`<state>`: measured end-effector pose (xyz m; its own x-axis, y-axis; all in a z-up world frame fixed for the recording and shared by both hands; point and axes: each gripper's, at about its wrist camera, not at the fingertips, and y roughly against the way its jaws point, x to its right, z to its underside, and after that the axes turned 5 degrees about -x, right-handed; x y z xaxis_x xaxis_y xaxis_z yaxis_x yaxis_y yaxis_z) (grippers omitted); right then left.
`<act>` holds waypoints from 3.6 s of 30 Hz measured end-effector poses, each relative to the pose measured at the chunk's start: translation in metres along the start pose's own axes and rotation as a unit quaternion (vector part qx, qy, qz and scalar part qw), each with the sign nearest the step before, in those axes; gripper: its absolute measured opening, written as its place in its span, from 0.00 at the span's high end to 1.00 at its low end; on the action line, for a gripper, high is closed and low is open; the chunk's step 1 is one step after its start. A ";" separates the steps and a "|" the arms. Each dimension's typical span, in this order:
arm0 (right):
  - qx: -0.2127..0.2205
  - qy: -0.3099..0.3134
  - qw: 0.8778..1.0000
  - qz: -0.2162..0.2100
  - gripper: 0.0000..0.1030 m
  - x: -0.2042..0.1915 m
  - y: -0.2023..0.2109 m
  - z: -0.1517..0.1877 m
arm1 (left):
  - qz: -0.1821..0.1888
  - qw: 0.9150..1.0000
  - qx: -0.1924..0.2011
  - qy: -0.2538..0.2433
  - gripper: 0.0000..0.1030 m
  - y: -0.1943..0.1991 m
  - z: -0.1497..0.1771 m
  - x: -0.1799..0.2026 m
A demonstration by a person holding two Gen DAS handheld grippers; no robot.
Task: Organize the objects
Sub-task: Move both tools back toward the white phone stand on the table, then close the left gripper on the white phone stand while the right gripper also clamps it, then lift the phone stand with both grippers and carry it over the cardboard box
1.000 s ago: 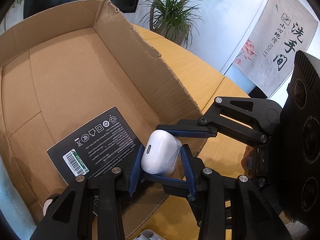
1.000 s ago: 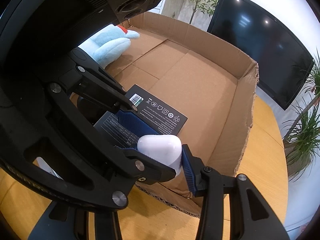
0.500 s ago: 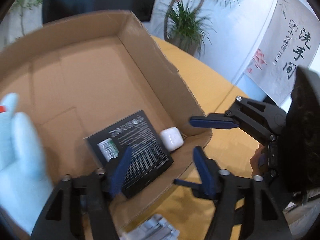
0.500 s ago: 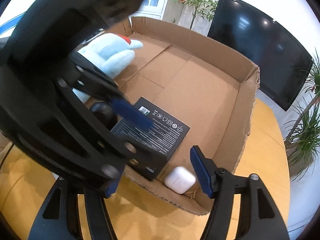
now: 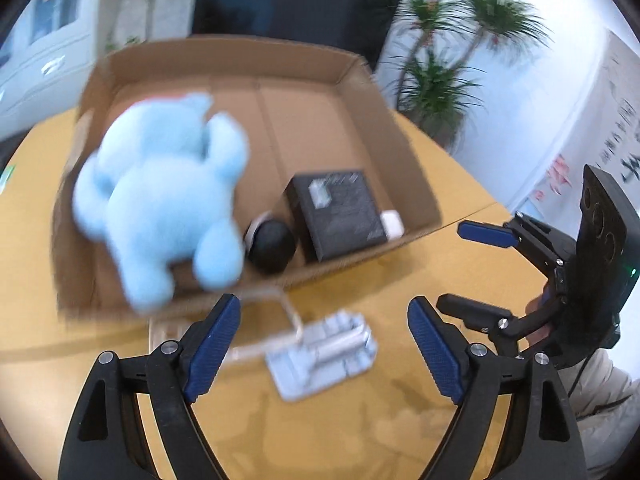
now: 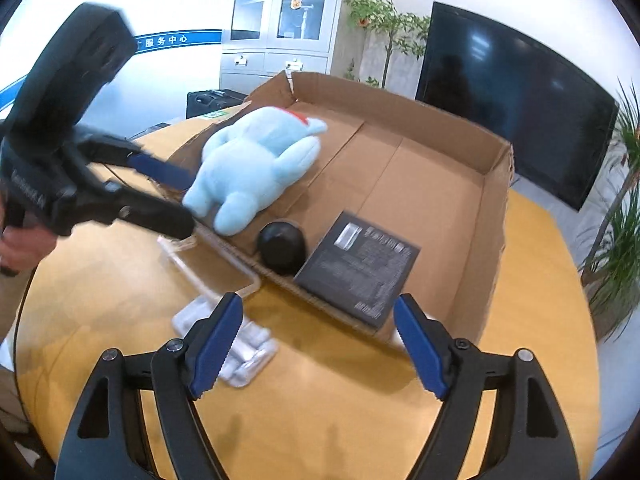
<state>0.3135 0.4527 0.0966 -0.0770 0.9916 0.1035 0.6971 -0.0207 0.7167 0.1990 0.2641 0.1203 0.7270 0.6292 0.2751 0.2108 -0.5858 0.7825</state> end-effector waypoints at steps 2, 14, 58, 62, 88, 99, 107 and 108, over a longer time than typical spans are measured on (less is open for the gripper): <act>-0.012 -0.022 0.999 -0.026 0.25 -0.005 -0.006 0.008 | 0.004 0.999 -0.006 0.035 0.16 -0.002 0.019 -0.008; -0.109 -0.115 0.985 -0.067 0.25 -0.012 -0.064 0.031 | 0.045 0.990 -0.053 0.122 0.16 -0.040 0.081 -0.045; -0.150 -0.153 0.973 -0.083 0.74 -0.008 -0.092 0.053 | -0.026 0.994 -0.086 0.066 0.65 -0.095 0.069 -0.019; -0.151 -0.162 0.972 -0.082 0.74 -0.009 -0.091 0.055 | -0.027 0.994 -0.084 0.066 0.65 -0.092 0.073 -0.018; -0.142 -0.165 0.974 -0.063 0.75 -0.022 -0.070 0.056 | -0.030 0.996 -0.069 0.054 0.65 -0.078 0.079 0.003; -0.137 -0.164 0.975 -0.061 0.75 -0.023 -0.064 0.054 | -0.033 0.996 -0.062 0.053 0.65 -0.068 0.081 0.006; -0.137 -0.164 0.975 -0.060 0.75 -0.023 -0.062 0.054 | -0.034 0.996 -0.061 0.051 0.65 -0.067 0.081 0.006; -0.136 -0.164 0.975 -0.059 0.75 -0.023 -0.061 0.054 | -0.034 0.996 -0.060 0.051 0.65 -0.066 0.081 0.006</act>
<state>0.3109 0.4379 0.0130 0.1181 0.9754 -0.1859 0.4788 0.1081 0.8713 0.2421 0.2653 0.0252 0.6427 0.7173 0.2689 0.1739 -0.4784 0.8608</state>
